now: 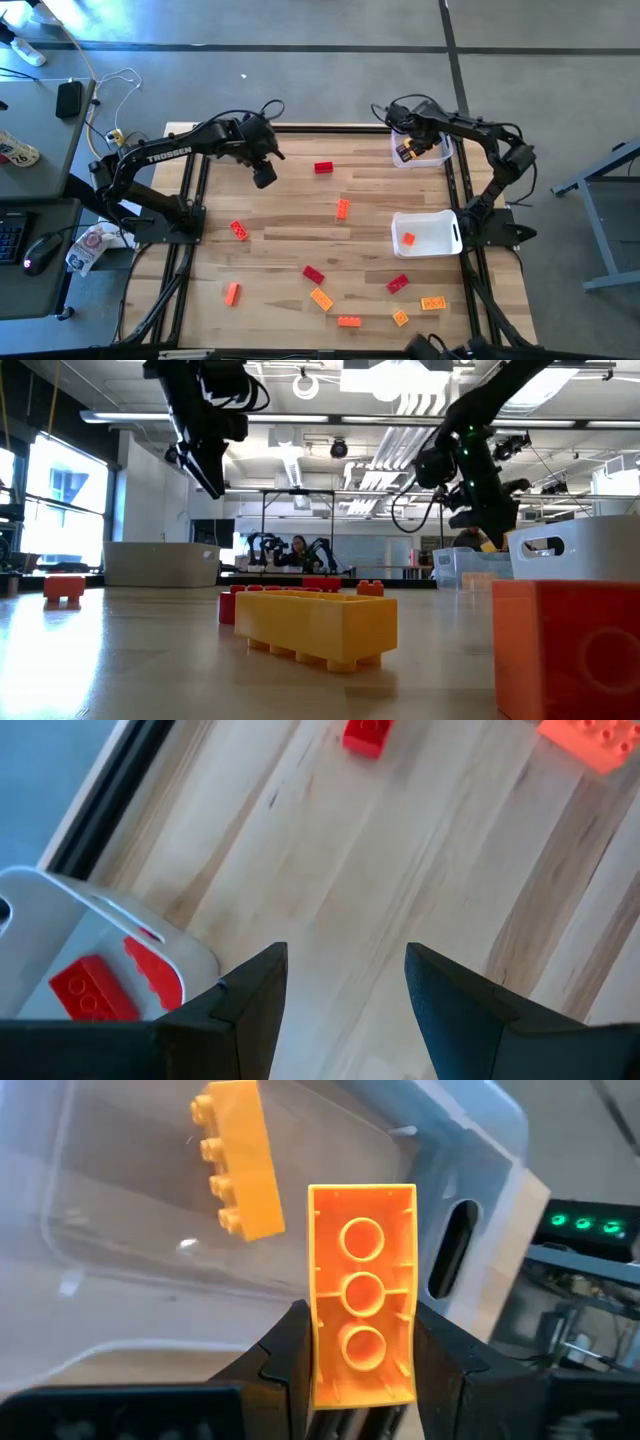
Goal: Sort & place blocks by color
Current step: Put the yellow game piece into the transparent bin
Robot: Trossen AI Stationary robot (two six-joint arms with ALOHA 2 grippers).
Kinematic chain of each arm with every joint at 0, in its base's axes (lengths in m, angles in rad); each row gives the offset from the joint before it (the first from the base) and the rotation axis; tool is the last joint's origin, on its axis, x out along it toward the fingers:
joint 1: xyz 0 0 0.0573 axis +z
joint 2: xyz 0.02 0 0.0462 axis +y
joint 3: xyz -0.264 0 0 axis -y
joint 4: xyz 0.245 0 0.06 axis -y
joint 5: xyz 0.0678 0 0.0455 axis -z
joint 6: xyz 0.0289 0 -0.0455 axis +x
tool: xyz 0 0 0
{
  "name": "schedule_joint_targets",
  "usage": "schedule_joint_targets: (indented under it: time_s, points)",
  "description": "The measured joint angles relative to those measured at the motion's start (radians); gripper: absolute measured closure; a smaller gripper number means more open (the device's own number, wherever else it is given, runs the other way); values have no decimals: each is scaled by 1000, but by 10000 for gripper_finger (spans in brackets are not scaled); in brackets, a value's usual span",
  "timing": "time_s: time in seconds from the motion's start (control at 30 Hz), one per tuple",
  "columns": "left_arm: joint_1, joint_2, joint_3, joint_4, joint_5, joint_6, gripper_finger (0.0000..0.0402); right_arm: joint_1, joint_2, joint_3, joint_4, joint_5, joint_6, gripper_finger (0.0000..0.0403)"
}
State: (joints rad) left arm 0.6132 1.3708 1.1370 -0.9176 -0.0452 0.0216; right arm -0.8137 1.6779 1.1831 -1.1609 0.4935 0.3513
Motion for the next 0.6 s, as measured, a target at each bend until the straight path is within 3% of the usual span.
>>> schedule_joint_targets:
  time_s: [0.6]
  points:
    - [0,0,0,50,-3,63,211,-151,0,-163,297,-128,-70,301]
